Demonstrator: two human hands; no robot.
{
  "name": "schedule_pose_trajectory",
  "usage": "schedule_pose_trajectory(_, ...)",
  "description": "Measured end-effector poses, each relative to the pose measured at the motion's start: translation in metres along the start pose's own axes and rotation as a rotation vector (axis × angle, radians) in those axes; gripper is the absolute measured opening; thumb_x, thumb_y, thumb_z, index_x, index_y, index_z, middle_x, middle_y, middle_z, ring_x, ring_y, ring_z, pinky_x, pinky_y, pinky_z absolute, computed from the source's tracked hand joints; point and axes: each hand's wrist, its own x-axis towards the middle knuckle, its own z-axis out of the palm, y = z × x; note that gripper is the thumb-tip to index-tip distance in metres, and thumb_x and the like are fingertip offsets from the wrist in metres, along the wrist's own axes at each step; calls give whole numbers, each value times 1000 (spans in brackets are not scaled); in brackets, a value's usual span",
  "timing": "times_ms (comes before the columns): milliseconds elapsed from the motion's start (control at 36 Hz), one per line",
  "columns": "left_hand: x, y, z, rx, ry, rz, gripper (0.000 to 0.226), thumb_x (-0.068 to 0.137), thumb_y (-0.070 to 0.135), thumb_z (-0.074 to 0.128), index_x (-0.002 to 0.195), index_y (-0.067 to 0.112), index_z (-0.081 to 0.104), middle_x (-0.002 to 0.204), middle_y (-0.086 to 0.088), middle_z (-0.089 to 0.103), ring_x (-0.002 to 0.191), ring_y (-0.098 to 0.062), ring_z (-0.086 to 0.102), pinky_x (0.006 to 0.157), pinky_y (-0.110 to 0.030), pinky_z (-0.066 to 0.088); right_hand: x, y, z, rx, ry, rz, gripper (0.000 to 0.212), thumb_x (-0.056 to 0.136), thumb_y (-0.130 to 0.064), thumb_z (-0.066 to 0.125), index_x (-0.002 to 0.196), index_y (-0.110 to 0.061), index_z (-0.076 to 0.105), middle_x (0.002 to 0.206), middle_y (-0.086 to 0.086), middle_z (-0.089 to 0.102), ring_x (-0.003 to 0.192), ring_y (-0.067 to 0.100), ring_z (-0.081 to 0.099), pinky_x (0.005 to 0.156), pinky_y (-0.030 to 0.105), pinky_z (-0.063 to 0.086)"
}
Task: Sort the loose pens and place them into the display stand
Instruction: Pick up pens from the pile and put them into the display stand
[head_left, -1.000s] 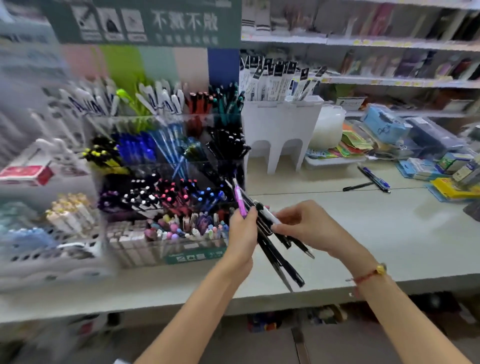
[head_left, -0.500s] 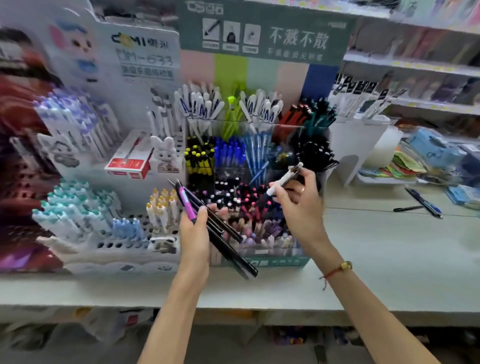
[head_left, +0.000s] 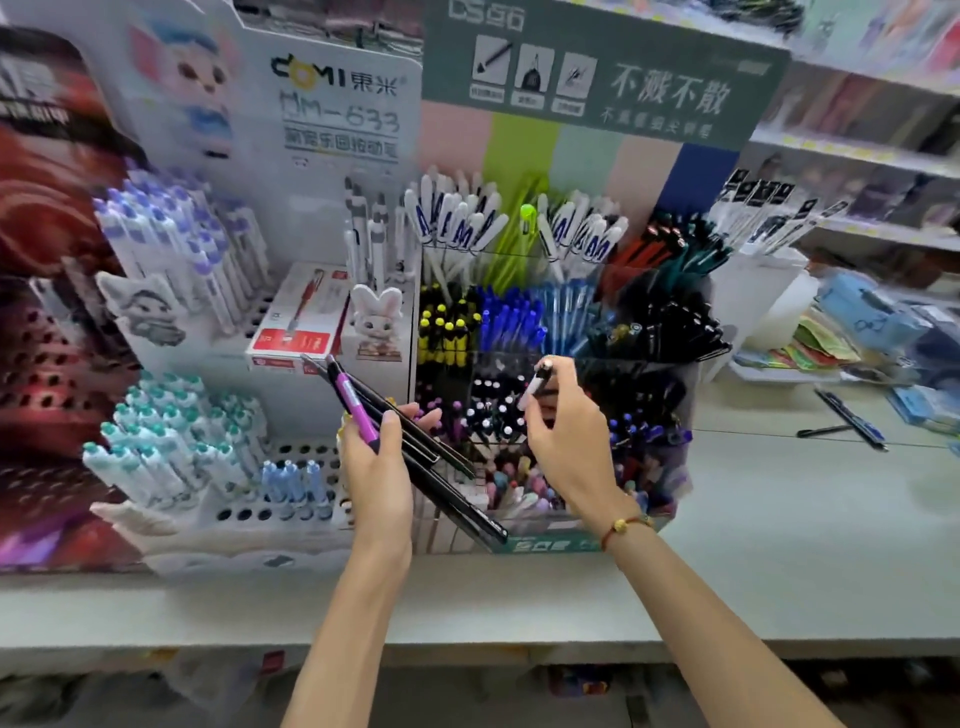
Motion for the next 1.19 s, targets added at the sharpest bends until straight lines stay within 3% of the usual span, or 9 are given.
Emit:
schedule_pose_trajectory(139, 1, 1, -1, -57, -29, -17, 28, 104, 19, 37, 128, 6, 45, 115, -13, 66, 95, -15, 70, 75, -22, 57, 13, -3, -11, -58, -82, 18, 21, 100, -24, 46, 105, -14, 64, 96, 1, 64, 96, 16, 52, 78, 30, 43)
schedule_pose_trajectory(250, -3, 3, 4, -130, -33, -26, 20, 103, 16, 37, 118, 10, 49, 96, 2, 72, 96, -14, 70, 81, -27, 58, 23, 2, -13, -136, -227, 147, 25, 96, -25, 54, 107, -9, 71, 95, 8, 68, 93, 23, 60, 81, 31, 45)
schedule_pose_trajectory(361, -8, 5, 11, -164, -46, -51, 26, 104, 18, 37, 124, 7, 50, 107, -11, 71, 95, -16, 70, 85, -35, 57, 29, -3, -7, -91, -223, 299, 16, 85, -29, 69, 98, -19, 71, 79, -3, 70, 80, 15, 66, 74, 31, 55)
schedule_pose_trajectory(611, -12, 15, 20, -182, -78, -35, 21, 104, 21, 37, 112, 15, 55, 99, -3, 74, 97, -19, 69, 86, -37, 54, 26, -6, -13, -339, -238, 103, 27, 88, -47, 63, 98, -25, 75, 102, 0, 65, 106, 20, 49, 75, 30, 44)
schedule_pose_trajectory(722, -14, 21, 25, -235, -37, 27, 23, 104, 21, 36, 120, 12, 50, 97, -3, 74, 99, -17, 69, 89, -40, 54, 1, -22, -36, 43, -119, 156, 34, 97, -44, 47, 98, -23, 74, 91, -2, 67, 93, 16, 57, 75, 27, 43)
schedule_pose_trajectory(833, -12, 28, 37, -289, 19, 61, 22, 104, 21, 37, 117, 9, 51, 95, -1, 74, 94, -12, 69, 91, -38, 55, -17, -49, -57, 492, -479, 624, 47, 98, -54, 29, 92, -26, 66, 82, -4, 66, 63, 4, 61, 62, 22, 48)
schedule_pose_trajectory(889, -11, 27, 47, -305, 40, 65, 17, 104, 23, 38, 112, 13, 50, 100, -3, 72, 96, -14, 68, 92, -40, 54, -24, -57, -57, 799, -530, 855, 37, 96, -54, 41, 98, -22, 59, 73, -1, 65, 52, 10, 58, 47, 21, 44)
schedule_pose_trajectory(1056, -18, 28, 79, -330, 21, 90, 11, 103, 20, 39, 104, 15, 49, 90, 3, 72, 89, -10, 68, 77, -28, 54, -26, -55, -58, 1220, -194, 903, 17, 94, -25, 59, 98, -9, 60, 58, 0, 54, 43, 5, 45, 44, 13, 40)
schedule_pose_trajectory(1194, -26, 31, 107, -367, -89, 75, 14, 104, 19, 38, 112, 15, 49, 88, 5, 74, 97, -10, 68, 88, -29, 54, -20, -46, -80, 1506, 13, 967, 16, 86, -22, 68, 83, -6, 68, 67, 2, 61, 51, 3, 55, 48, 9, 48)
